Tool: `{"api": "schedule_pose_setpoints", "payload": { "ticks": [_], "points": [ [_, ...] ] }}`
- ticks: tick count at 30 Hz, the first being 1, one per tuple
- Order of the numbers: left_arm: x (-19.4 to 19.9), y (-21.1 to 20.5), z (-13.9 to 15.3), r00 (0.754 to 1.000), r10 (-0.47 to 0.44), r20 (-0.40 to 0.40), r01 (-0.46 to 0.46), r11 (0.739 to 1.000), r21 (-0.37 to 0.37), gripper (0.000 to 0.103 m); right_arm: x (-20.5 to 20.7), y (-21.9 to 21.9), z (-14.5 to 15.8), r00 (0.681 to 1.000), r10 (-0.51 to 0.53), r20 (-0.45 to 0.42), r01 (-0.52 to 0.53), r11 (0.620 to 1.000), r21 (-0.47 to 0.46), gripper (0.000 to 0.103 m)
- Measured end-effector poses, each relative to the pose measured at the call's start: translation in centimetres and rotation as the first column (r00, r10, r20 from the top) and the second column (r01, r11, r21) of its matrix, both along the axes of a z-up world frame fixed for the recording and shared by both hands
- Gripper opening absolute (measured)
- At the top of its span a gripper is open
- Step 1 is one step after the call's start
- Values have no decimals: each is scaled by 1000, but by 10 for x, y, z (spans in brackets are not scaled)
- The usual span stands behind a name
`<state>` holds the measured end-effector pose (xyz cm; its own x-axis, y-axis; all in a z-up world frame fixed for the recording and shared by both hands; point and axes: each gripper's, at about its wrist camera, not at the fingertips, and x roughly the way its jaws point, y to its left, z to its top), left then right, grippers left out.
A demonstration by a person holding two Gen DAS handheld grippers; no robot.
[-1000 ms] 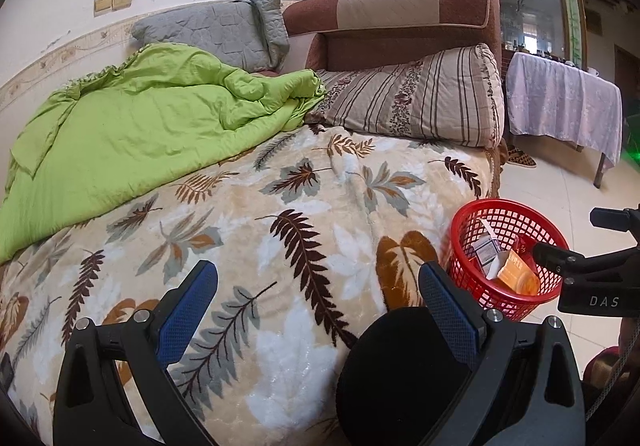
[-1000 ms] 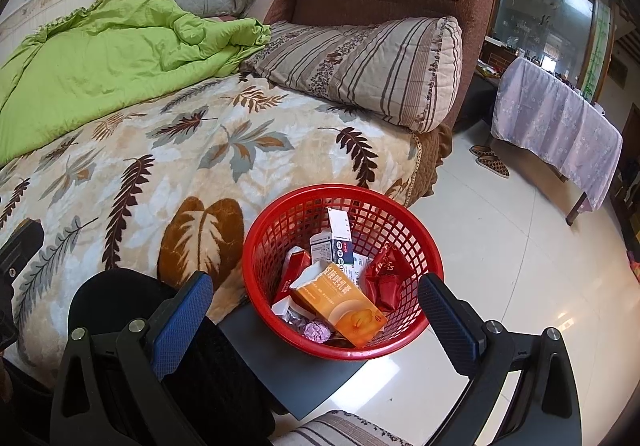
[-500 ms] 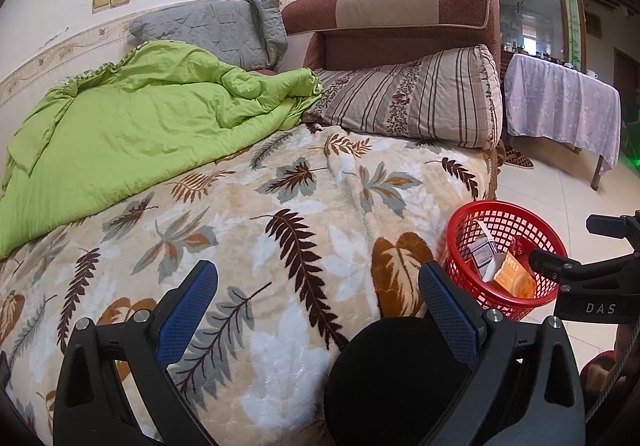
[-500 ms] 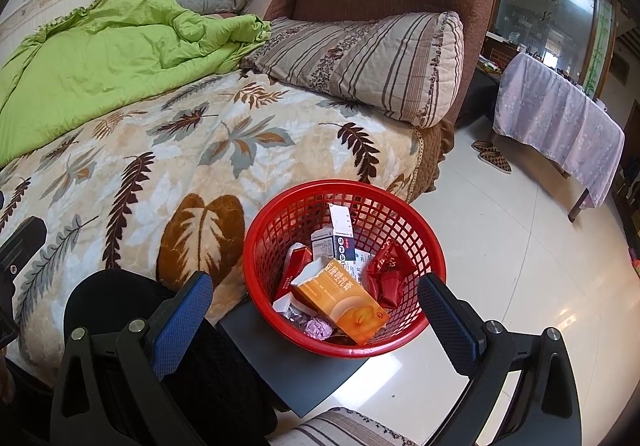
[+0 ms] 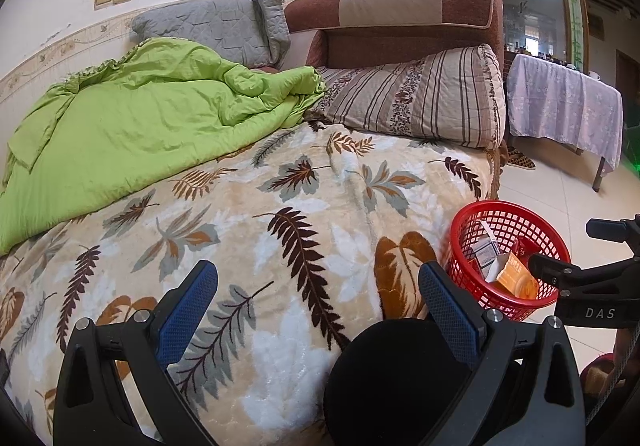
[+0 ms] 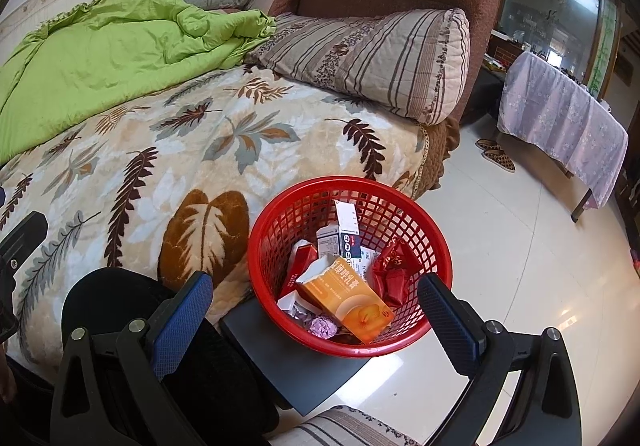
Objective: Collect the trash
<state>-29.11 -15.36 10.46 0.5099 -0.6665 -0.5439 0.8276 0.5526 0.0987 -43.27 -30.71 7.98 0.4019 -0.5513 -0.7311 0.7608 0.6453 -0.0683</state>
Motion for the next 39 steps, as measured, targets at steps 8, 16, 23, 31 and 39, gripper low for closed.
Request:
{"api": "schedule_pose_setpoints", "payload": {
  "ticks": [8,16,23,31,39],
  "points": [
    [0,0,-1,1000,1,2,-1,1000,-1,100,0,1,0,1000,4,3,-4,1000,-6,103],
    [1,1,0,1000,0,1,0,1000,-2,100,0,2,0,1000,7,3,-7,1000,-10,103],
    [9,4,2,1000,23,-21,-23,1000,-13,100,5,5,3,1000,22,-1,-22,999,-25,103],
    [29,18,7,995,90,-46,-92,995,-36,100,24,7,14,998,59,15,-58,996,-73,103],
    [83,51,9,961,267,-78,-271,961,-49,100,83,15,35,984,170,56,-161,977,-139,103]
  ]
}}
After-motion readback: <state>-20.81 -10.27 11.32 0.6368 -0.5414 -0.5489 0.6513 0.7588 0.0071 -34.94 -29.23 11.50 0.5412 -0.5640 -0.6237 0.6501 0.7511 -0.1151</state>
